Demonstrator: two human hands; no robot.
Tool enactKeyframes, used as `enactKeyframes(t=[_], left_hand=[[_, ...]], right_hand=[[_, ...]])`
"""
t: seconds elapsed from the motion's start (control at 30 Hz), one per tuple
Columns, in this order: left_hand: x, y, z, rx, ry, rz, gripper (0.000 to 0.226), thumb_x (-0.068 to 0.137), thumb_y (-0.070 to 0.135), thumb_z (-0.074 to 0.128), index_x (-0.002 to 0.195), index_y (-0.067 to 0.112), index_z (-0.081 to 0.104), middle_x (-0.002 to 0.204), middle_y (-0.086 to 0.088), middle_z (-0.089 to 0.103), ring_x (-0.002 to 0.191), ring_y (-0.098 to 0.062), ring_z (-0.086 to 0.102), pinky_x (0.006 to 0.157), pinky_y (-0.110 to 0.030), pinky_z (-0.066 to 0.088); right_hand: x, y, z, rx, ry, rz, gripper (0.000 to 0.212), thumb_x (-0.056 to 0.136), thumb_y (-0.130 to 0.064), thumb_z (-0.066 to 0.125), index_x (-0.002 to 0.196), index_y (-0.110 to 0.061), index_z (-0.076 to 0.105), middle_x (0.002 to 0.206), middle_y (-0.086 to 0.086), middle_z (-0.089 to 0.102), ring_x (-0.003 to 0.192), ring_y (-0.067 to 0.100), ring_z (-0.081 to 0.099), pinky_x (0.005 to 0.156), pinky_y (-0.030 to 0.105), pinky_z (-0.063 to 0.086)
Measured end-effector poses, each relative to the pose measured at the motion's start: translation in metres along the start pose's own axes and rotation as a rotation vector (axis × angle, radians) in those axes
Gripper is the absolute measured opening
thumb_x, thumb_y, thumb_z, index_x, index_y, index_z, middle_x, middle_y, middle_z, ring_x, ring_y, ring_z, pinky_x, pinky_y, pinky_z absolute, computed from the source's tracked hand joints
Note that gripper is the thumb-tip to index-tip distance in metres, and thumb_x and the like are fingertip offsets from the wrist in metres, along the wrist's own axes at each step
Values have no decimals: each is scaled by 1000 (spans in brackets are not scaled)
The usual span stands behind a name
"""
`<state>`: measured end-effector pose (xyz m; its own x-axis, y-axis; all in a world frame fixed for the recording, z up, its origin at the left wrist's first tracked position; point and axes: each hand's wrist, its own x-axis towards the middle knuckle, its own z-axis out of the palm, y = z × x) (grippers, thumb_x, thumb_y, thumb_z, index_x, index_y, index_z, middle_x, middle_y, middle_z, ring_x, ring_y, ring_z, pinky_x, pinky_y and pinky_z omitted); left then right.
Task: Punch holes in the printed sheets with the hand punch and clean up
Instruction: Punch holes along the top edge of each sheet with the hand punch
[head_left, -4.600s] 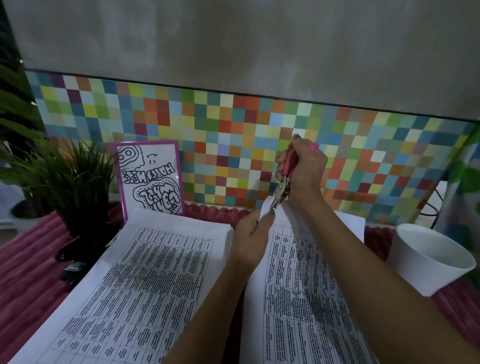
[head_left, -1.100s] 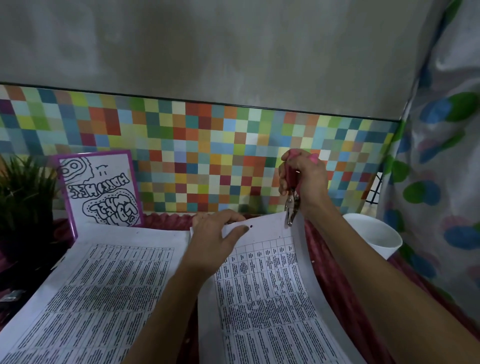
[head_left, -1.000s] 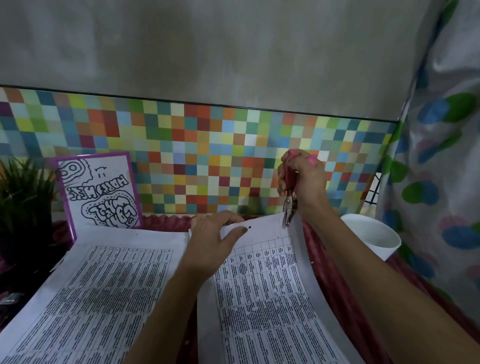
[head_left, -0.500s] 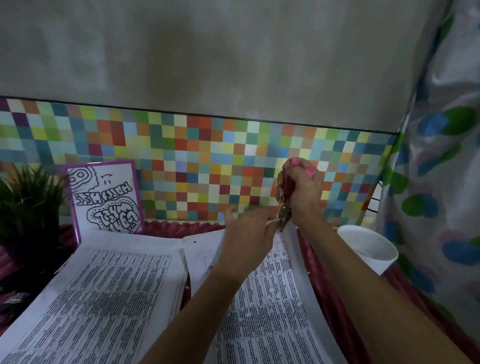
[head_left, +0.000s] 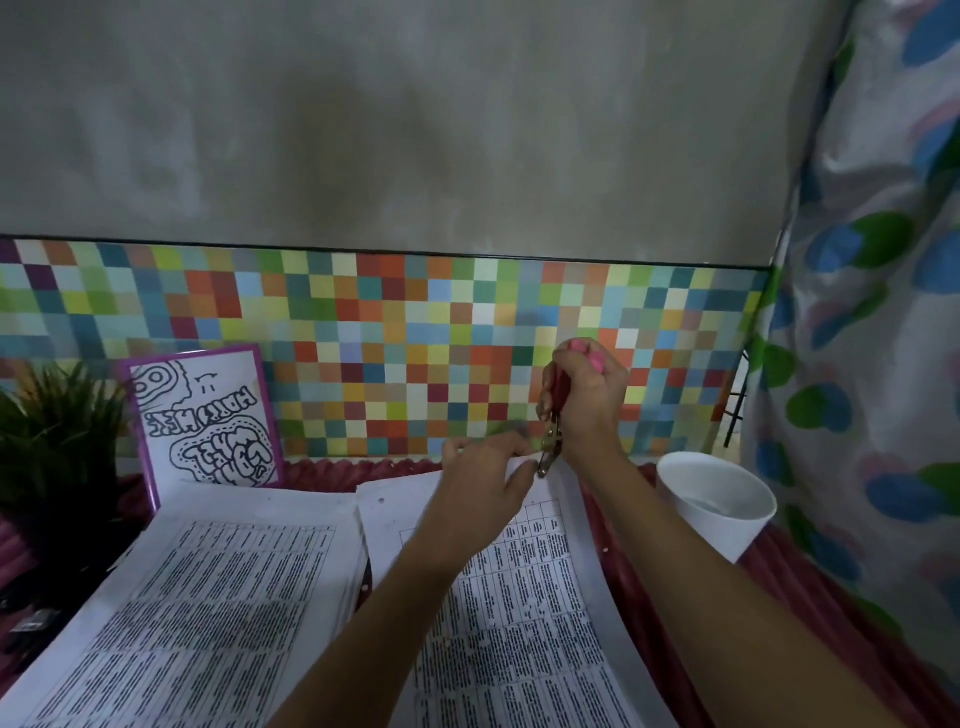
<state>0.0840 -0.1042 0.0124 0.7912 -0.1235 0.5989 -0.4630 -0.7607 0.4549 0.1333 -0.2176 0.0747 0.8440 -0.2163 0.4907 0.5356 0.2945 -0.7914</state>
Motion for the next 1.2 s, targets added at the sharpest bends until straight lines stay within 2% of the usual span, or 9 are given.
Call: enactKeyframes(t=[0.07,0.27,0.5,0.63,0.73,0.8,0.9,1.1,1.2], left_hand=[[2,-1,-1,2,-5,-13,19,96,37,52,103,24,64,99,10,67,94,-14,53,93,-30,26],[1,3,-3,56,4,40,20,97,35,53,101,20,66,98,7,68,92,-14,57,91,-27,23],[1,4,-9,60,63,119,19,98,31,53,102,18,66,101,7,68,84,-7,49,90,-23,19],[11,-1,-18,41,118,122,19,99,32,51,99,19,64,91,9,65,82,-9,55,96,-32,29],[25,7,-27,34,166,172,16,100,30,50,93,21,62,83,16,57,75,-5,49,97,-36,32],[35,16,-36,47,211,241,17,99,28,51,91,19,63,83,13,60,78,-8,54,97,-33,30],[48,30,-51,103,268,395,15,98,24,51,93,18,64,90,10,66,86,-10,59,100,-28,23],[65,69,-89,229,371,701,9,94,18,59,92,14,67,89,4,68,83,-18,63,99,-36,25],[61,73,-105,357,572,670,24,93,27,61,111,13,67,113,-2,68,111,-21,59,107,-44,22]], right_hand=[[1,-2,-1,38,-19,67,5,83,-5,52,79,-3,56,53,10,50,39,21,40,38,24,36],[-1,-9,-7,88,-125,331,38,63,-10,54,100,-4,59,66,11,52,47,21,48,42,25,41],[1,-31,-25,103,-92,244,38,77,8,48,111,-9,56,72,9,56,56,20,55,52,33,52],[-10,-36,-61,-346,-73,183,57,81,10,54,122,-28,62,98,6,66,77,15,61,65,27,54],[-32,-25,-83,-563,-306,432,50,75,2,68,113,-30,69,105,5,71,94,29,66,90,44,54],[-45,-21,-86,-585,-404,491,20,75,-5,72,87,-21,71,86,5,72,80,37,64,82,47,51],[-47,-25,-78,-580,-238,354,19,84,-10,70,68,-19,65,65,-1,62,65,19,55,70,37,49],[-32,-65,-63,-539,-100,130,25,88,-19,69,69,-8,57,70,9,50,63,15,48,59,26,39],[-30,-77,-60,-487,-55,51,33,90,-21,66,74,3,50,75,10,47,69,17,48,66,30,42]])
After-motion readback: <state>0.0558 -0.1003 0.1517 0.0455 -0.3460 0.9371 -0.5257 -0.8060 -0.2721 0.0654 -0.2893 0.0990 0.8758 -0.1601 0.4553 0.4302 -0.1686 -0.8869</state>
